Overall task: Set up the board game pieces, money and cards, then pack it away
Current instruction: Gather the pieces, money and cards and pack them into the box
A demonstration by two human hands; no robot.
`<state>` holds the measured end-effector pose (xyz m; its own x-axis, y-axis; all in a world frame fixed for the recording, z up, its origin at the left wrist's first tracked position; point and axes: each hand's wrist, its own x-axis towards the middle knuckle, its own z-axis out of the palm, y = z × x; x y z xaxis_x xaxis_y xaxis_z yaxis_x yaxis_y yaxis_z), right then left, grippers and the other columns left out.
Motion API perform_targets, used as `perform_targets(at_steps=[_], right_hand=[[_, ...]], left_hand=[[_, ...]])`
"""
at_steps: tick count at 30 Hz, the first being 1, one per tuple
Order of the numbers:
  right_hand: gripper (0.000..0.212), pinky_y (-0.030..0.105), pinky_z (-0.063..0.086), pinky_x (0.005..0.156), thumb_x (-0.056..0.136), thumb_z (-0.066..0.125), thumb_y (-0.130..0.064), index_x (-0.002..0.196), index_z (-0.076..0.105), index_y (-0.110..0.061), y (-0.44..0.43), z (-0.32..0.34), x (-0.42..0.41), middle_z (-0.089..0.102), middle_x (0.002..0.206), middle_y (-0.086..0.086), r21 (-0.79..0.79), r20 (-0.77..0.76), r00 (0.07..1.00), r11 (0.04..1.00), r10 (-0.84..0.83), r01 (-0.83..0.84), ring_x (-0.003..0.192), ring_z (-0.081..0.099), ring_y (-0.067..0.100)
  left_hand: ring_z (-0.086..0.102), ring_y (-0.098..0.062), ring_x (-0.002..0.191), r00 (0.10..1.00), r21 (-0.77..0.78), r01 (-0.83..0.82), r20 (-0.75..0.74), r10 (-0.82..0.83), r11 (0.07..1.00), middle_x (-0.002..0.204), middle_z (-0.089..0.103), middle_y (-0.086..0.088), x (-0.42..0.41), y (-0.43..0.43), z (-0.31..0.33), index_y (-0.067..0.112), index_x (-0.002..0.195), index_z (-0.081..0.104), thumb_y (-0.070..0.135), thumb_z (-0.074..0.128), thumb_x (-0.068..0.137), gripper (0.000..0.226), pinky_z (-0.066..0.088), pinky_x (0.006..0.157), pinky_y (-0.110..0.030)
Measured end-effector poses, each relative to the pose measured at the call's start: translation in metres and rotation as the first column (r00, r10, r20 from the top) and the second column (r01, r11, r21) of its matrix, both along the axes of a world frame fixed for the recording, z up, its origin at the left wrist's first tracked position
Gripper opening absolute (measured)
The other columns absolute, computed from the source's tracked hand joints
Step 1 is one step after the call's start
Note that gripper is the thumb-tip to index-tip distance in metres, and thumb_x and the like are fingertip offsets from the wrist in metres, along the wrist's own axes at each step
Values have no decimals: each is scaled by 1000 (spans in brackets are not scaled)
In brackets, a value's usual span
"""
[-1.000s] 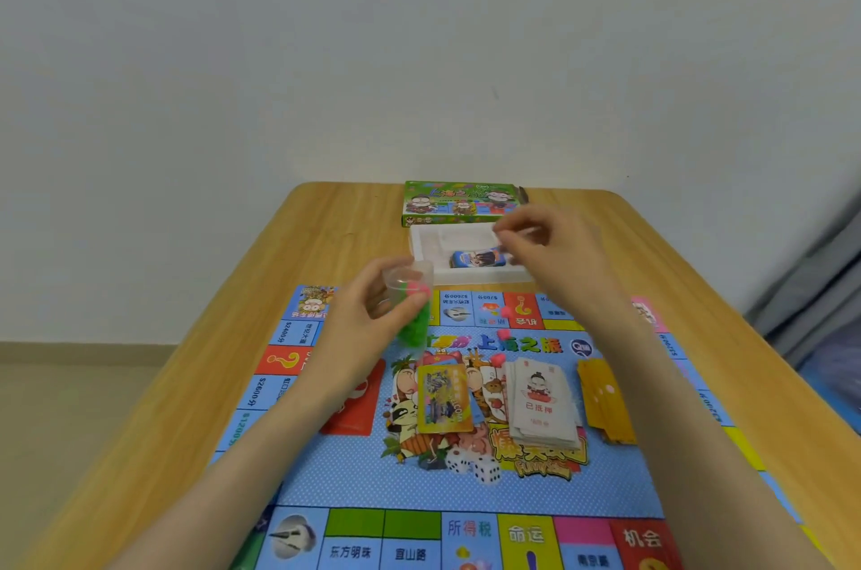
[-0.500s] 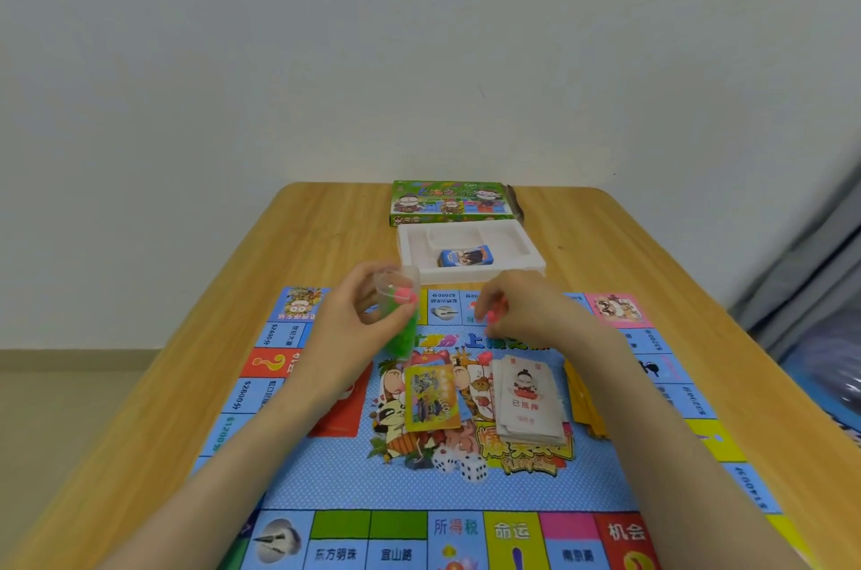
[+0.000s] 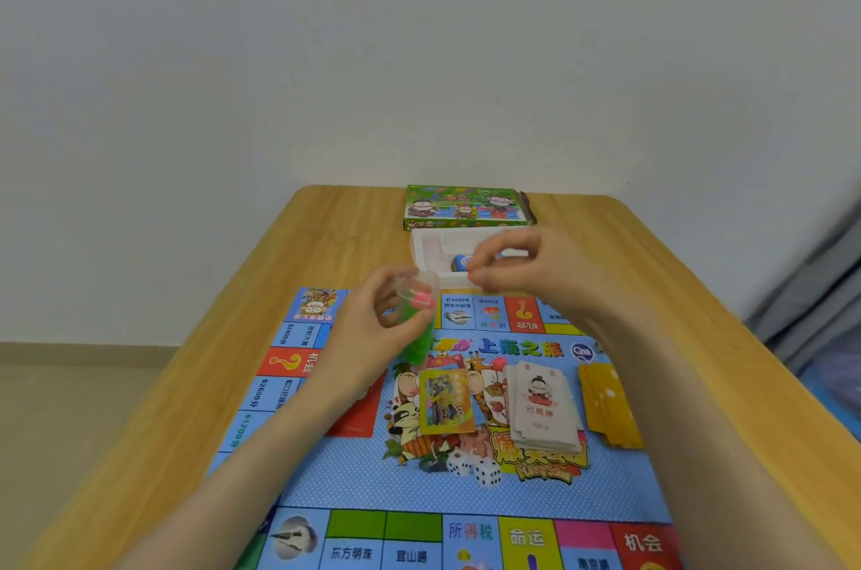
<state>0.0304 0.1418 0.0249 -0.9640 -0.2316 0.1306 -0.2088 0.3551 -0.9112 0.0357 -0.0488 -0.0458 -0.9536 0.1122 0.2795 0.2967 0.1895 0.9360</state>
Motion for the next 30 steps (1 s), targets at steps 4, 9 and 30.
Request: perform_targets(at_steps=[4, 9, 30], right_hand=[[4, 18, 54, 71, 78, 73, -6, 82, 72, -8, -28, 9, -2, 71, 77, 1, -60, -86, 995, 997, 49, -55, 66, 65, 9], [4, 10, 42, 57, 76, 75, -11, 75, 72, -14, -43, 10, -10, 63, 58, -17, 224, -180, 975, 971, 127, -85, 56, 57, -2], [12, 6, 38, 53, 81, 63, -1, 83, 71, -9, -16, -30, -8, 63, 73, -6, 725, 20, 994, 683, 110, -90, 60, 52, -1]], left_hand=[[63, -6, 98, 1000, 10, 3, -9, -3, 1000, 106, 67, 4, 1, 1, 1, 20, 112, 58, 7, 71, 83, 35, 50, 82, -14], [63, -1, 93, 1000, 15, 13, -25, -13, 1000, 102, 67, 4, 3, 2, 3, 25, 107, 57, 6, 70, 83, 34, 49, 78, -11], [63, -5, 95, 1000, 14, -5, -2, 5, 1000, 104, 67, 5, 2, 3, 2, 15, 113, 56, 5, 71, 81, 36, 47, 77, -10]])
